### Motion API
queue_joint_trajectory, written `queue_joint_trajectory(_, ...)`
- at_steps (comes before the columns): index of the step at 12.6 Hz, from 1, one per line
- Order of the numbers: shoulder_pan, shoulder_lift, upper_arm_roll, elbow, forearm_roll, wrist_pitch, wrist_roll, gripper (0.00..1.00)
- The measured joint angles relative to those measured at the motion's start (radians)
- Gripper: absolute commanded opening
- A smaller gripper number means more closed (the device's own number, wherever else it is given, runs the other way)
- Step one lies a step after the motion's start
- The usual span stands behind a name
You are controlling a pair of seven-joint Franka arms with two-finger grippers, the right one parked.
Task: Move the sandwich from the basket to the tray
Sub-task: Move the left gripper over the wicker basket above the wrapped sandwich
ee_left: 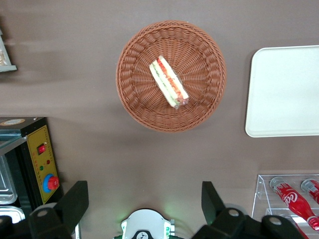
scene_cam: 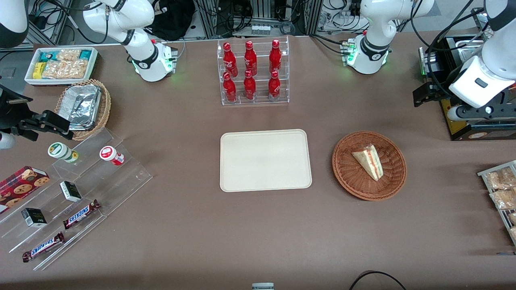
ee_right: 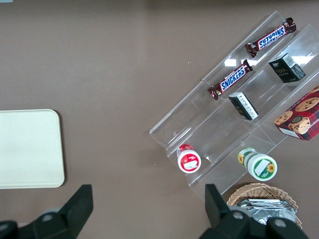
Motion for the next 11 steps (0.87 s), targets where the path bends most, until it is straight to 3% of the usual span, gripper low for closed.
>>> queue_joint_trajectory(4, -0.003, 0.007, 0.0, -0.025, -0.001, 0.02, 0.007, 1.0)
queue_joint_trajectory(11, -0.003, 0.023, 0.0, -0.294, -0.001, 0.303, 0.008, 1.0)
